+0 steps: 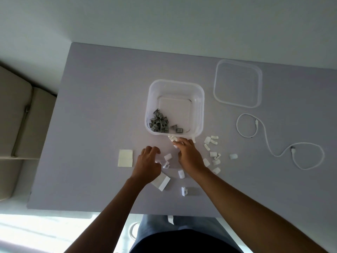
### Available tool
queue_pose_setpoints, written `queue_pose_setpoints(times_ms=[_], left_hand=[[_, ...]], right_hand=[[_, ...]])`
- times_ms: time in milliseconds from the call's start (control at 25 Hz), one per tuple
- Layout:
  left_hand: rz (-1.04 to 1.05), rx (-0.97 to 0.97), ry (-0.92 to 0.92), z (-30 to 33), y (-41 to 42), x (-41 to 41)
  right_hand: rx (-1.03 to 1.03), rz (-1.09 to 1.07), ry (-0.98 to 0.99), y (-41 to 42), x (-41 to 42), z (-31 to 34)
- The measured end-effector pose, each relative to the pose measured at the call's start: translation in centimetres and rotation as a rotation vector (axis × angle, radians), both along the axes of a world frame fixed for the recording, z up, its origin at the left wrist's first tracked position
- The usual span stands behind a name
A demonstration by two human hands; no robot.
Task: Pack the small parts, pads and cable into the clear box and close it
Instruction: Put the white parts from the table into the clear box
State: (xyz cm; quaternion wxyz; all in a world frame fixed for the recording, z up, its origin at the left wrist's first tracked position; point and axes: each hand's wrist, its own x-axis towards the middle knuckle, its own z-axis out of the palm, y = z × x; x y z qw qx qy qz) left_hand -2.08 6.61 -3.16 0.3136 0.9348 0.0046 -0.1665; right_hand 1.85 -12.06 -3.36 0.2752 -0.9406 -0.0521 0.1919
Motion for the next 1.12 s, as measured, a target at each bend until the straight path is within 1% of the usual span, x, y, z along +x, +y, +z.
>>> queue_pose_setpoints(times_ms=[80, 160, 280, 360, 400, 440, 480, 520, 560, 600, 640, 680, 720, 760, 800, 840, 880, 920, 960, 1000, 1040, 1120], left_hand=[[-0.141, 0.037, 0.004, -0.4, 0.1, -0.4], [-0.181, 0.057, -0.027, -0.8, 0.1, -0.8], [-0.147, 0.054, -0.065, -0.9, 0.0, -0.8], [-0.014, -0.066, -0.011, -0.6, -0.3, -0.6], [0.107, -0.155, 0.079, -0.4, -0.5, -0.3], [0.266, -0.278, 0.213, 0.0, -0.7, 0.2], [0.444, -0.457, 0.37, 0.4, -0.9, 0.6], [0.609, -0.682, 0.514, 0.8, -0.9, 0.9], [0.732, -0.922, 0.638, 1.4, -0.9, 1.2], [0.807, -1.132, 0.735, 2.1, -0.7, 1.4], [0.846, -1.274, 0.803, 2.7, -0.6, 1.7], [0.864, -1.331, 0.841, 2.8, -0.6, 1.9], [0.859, -1.319, 0.864, 3.0, -0.8, 2.0], [0.843, -1.231, 0.864, 2.8, -1.1, 2.2], [0.8, -1.076, 0.825, 2.3, -1.4, 2.3], [0.704, -0.852, 0.747, 1.6, -1.7, 2.5], [0.558, -0.597, 0.643, 0.8, -1.9, 2.7], [0.403, -0.347, 0.507, 0.2, -2.1, 2.8], [0.269, -0.151, 0.377, -0.1, -2.3, 2.8], [0.183, -0.055, 0.293, -0.2, -2.5, 2.8], [0.127, -0.03, 0.255, -0.1, -2.6, 2.8], [0.046, -0.028, 0.253, -0.3, -3.0, 2.9]], right_hand=[[-0.031, 0.006, -0.021, -0.1, 0.0, -0.7], [-0.036, 0.017, -0.067, -0.2, -0.4, -1.2], [-0.02, 0.03, -0.114, -0.5, -0.7, -1.3], [0.018, 0.003, -0.152, -1.0, -0.9, -1.0], [0.068, -0.05, -0.173, -1.1, -1.2, -0.6], [0.148, -0.148, -0.182, -1.3, -1.5, 0.0], [0.251, -0.284, -0.155, -1.5, -2.0, 0.6], [0.375, -0.447, -0.097, -1.7, -2.4, 1.2], [0.528, -0.621, 0.0, -2.1, -2.8, 1.7], [0.712, -0.787, 0.111, -2.4, -3.3, 2.1], [0.909, -0.932, 0.214, -2.8, -3.8, 2.4], [1.08, -1.043, 0.299, -3.3, -4.4, 2.7], [1.224, -1.124, 0.358, -3.8, -5.1, 3.0], [1.331, -1.19, 0.386, -4.3, -5.7, 3.3], [1.423, -1.239, 0.39, -4.6, -6.2, 3.5], [1.496, -1.28, 0.374, -5.0, -6.6, 3.7], [1.541, -1.311, 0.368, -5.4, -6.9, 3.7], [1.517, -1.321, 0.367, -5.7, -6.9, 3.8], [1.408, -1.308, 0.361, -5.8, -6.8, 3.6], [1.216, -1.256, 0.332, -5.8, -6.7, 3.3], [0.984, -1.143, 0.271, -5.6, -6.6, 2.6], [0.568, -0.797, 0.081, -4.9, -6.5, 1.4]])
